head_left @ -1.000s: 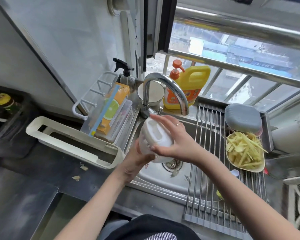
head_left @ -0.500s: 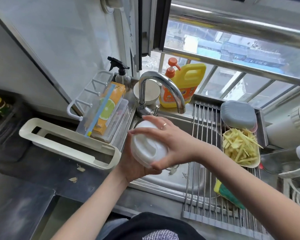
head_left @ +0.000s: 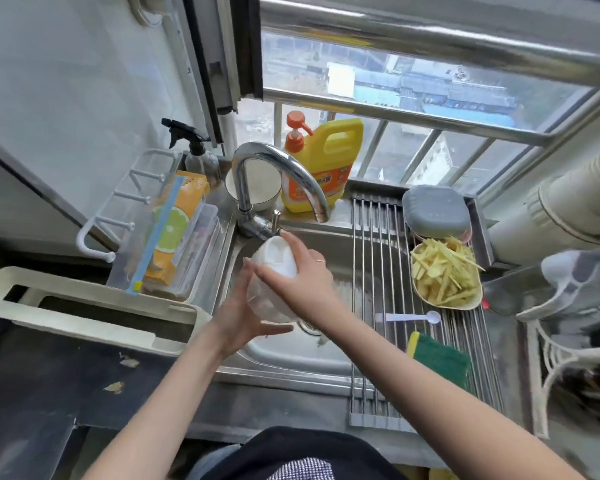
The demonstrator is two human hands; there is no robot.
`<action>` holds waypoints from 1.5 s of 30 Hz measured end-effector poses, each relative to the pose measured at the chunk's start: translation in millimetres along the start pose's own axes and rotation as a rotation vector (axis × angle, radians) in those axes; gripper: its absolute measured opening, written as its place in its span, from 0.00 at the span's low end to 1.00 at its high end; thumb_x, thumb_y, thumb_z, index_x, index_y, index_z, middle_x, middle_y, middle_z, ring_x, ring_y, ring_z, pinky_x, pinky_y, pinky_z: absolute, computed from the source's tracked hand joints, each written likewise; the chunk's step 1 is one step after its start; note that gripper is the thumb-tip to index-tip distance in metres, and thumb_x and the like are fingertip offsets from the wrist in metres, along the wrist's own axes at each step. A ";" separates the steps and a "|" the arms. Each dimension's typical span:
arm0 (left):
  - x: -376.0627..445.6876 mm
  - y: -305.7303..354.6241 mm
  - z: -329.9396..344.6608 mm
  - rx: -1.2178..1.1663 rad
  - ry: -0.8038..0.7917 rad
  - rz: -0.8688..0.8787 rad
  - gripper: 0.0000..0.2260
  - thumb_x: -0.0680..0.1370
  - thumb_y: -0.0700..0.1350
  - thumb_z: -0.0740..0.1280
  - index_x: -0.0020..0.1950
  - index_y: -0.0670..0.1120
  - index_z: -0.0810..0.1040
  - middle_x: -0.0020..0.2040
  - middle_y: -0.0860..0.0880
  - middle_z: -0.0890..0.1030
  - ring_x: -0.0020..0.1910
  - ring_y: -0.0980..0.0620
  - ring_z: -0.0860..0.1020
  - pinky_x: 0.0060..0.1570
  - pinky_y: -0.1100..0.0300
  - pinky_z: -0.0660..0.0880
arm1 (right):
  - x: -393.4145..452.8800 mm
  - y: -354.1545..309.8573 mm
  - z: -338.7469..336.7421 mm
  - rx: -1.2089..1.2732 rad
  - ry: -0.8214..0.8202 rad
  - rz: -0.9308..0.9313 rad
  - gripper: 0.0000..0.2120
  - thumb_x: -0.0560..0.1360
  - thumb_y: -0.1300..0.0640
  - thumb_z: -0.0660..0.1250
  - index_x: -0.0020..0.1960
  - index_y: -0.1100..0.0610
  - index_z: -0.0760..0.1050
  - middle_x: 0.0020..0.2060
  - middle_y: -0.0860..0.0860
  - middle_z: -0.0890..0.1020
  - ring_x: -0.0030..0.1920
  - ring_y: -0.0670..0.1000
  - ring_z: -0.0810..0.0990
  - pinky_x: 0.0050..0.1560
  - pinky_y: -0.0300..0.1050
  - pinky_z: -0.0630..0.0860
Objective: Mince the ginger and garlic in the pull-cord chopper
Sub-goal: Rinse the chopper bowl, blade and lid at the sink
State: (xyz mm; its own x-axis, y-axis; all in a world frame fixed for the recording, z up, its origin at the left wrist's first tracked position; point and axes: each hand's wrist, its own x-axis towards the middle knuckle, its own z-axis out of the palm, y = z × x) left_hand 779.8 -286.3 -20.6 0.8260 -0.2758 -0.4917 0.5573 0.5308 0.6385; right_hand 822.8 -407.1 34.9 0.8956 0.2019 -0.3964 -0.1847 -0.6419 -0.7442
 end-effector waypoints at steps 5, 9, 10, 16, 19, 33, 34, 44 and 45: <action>8.7 -9.5 3.9 0.104 0.063 -0.080 0.40 0.61 0.63 0.76 0.69 0.54 0.67 0.67 0.43 0.75 0.59 0.38 0.78 0.49 0.37 0.77 | -2.7 27.8 -7.3 -0.138 -0.073 -0.009 0.27 0.78 0.37 0.53 0.75 0.40 0.54 0.76 0.52 0.56 0.74 0.59 0.54 0.70 0.55 0.56; 15.0 -25.7 2.5 0.069 0.283 -0.171 0.30 0.64 0.50 0.72 0.64 0.52 0.66 0.64 0.41 0.73 0.54 0.38 0.78 0.40 0.38 0.79 | 2.3 86.3 -56.2 -0.084 0.107 0.002 0.16 0.81 0.51 0.58 0.68 0.49 0.69 0.63 0.48 0.77 0.64 0.51 0.73 0.62 0.48 0.70; 14.4 -27.2 -0.5 0.059 0.282 -0.188 0.31 0.64 0.50 0.72 0.65 0.52 0.66 0.64 0.41 0.73 0.54 0.38 0.79 0.40 0.38 0.79 | 6.3 105.4 -70.1 -0.345 0.162 0.030 0.13 0.79 0.55 0.60 0.63 0.52 0.72 0.58 0.50 0.79 0.59 0.53 0.75 0.55 0.48 0.73; 16.2 -29.7 1.5 0.050 0.265 -0.234 0.36 0.63 0.51 0.73 0.69 0.50 0.65 0.64 0.40 0.75 0.51 0.39 0.81 0.38 0.42 0.79 | 16.1 162.0 -88.8 -1.192 -0.065 0.244 0.19 0.72 0.66 0.64 0.60 0.54 0.67 0.57 0.51 0.76 0.60 0.55 0.71 0.50 0.49 0.75; 16.6 -27.3 1.9 0.001 0.265 -0.232 0.40 0.61 0.53 0.75 0.70 0.49 0.65 0.65 0.40 0.74 0.51 0.40 0.81 0.39 0.43 0.79 | 19.7 169.4 -91.8 -1.242 -0.060 0.215 0.17 0.74 0.67 0.61 0.60 0.55 0.68 0.58 0.52 0.77 0.60 0.56 0.72 0.51 0.48 0.75; 18.1 -42.6 0.9 1.687 0.470 0.318 0.39 0.71 0.51 0.70 0.76 0.61 0.52 0.73 0.46 0.57 0.69 0.44 0.61 0.64 0.51 0.67 | 35.4 84.7 -51.2 -0.778 0.009 0.098 0.07 0.75 0.65 0.59 0.50 0.57 0.71 0.49 0.55 0.79 0.47 0.58 0.79 0.43 0.48 0.75; 17.1 -42.4 0.1 1.714 0.471 0.356 0.39 0.71 0.50 0.70 0.75 0.62 0.50 0.74 0.45 0.56 0.70 0.42 0.58 0.64 0.48 0.68 | 34.9 88.5 -47.1 -0.674 0.086 0.067 0.04 0.75 0.64 0.59 0.47 0.57 0.69 0.45 0.55 0.79 0.43 0.58 0.78 0.38 0.47 0.74; -25.5 -23.8 23.4 0.574 0.628 0.352 0.40 0.61 0.52 0.76 0.69 0.61 0.62 0.67 0.52 0.68 0.63 0.49 0.70 0.60 0.45 0.73 | -15.9 52.3 -23.5 0.111 0.301 -0.283 0.05 0.76 0.61 0.63 0.43 0.59 0.69 0.32 0.52 0.76 0.32 0.52 0.75 0.33 0.48 0.72; -37.8 -19.5 23.0 0.254 0.530 0.318 0.37 0.61 0.53 0.76 0.68 0.60 0.65 0.67 0.50 0.70 0.62 0.45 0.73 0.54 0.41 0.76 | -22.5 41.4 -20.1 0.159 0.289 -0.289 0.03 0.77 0.61 0.63 0.44 0.58 0.70 0.32 0.50 0.76 0.32 0.49 0.74 0.33 0.46 0.71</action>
State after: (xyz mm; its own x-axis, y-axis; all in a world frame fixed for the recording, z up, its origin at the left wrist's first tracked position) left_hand 739.7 -304.6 -0.9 0.8360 0.3288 -0.4394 0.3497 0.2979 0.8882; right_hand 803.2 -453.1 23.8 0.9918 0.1273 -0.0099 0.0506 -0.4631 -0.8849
